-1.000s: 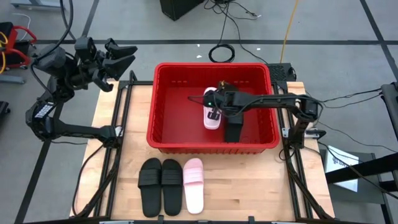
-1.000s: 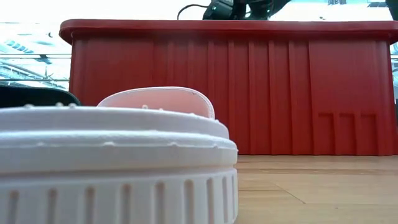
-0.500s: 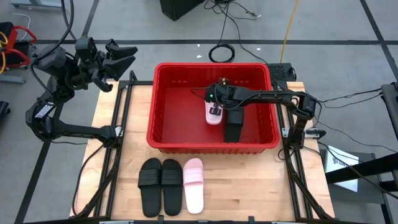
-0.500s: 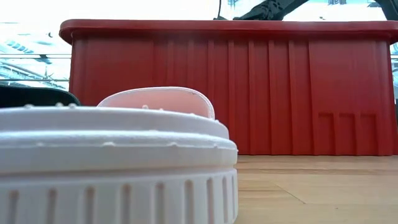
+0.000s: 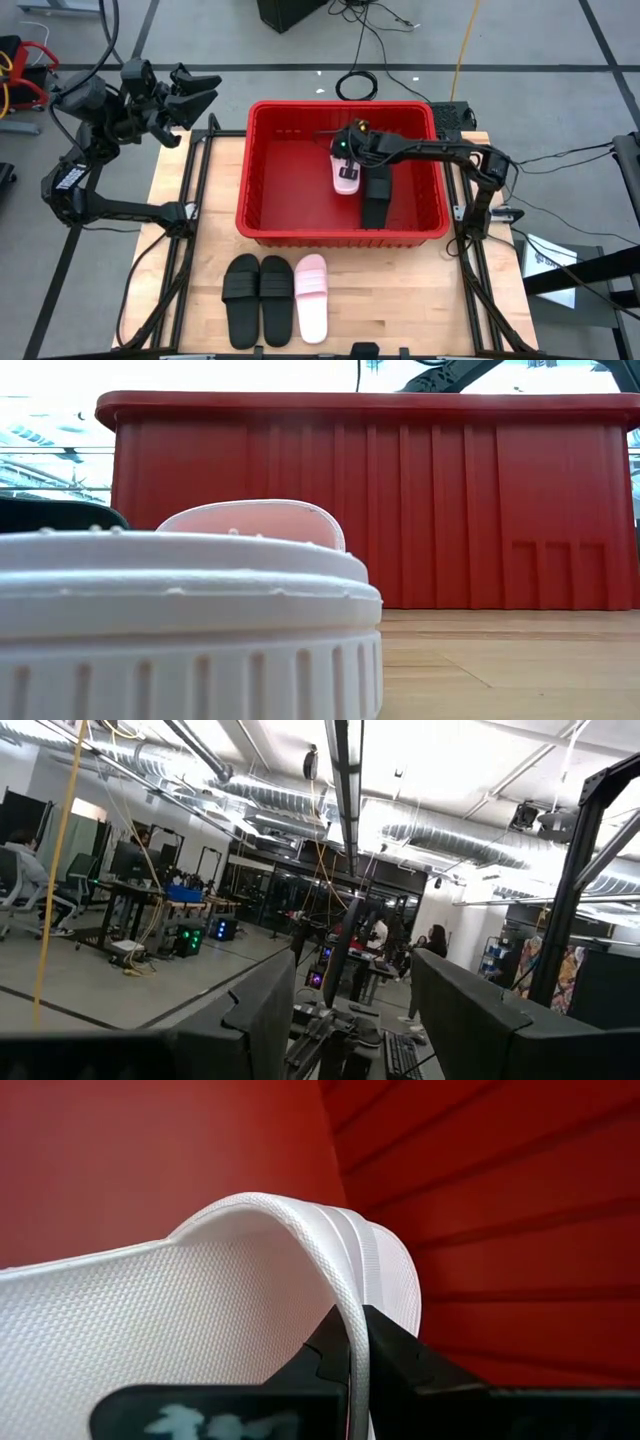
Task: Pick and place slides into bin
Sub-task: Put the pink slide into the red bin
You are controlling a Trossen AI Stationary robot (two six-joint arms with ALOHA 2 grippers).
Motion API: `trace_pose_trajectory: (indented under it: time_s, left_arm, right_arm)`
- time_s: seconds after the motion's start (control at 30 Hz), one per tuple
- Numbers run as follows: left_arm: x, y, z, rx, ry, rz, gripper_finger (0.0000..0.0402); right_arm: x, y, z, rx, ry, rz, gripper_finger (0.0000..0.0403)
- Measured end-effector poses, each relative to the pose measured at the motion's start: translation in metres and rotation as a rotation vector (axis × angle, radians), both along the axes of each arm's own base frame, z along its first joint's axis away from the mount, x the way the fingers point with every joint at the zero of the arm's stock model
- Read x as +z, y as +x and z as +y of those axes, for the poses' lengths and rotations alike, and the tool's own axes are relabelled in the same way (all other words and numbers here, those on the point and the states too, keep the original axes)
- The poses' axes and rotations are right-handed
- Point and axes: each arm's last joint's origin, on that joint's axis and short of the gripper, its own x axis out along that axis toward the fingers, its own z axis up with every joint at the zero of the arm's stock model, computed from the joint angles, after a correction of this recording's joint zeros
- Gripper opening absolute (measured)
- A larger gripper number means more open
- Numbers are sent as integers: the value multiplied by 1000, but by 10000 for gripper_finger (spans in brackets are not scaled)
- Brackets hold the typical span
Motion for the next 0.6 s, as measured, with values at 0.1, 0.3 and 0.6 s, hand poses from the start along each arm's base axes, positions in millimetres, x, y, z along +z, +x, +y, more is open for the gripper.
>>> trace_pose_trajectory:
  time_s: [0.1,0.3,0.6]
  left_arm:
    - [0,0,0,-1,-4,0,202]
    - [0,0,0,-2,-5,-1,202]
    - [0,0,0,-2,-6,-1,202]
  right_arm:
    - [0,-2,-4,-11,6,-7,4]
    - [-1,-3,-6,40,53,-16,4]
    - [-1,-4,-7,29,58,-16,10]
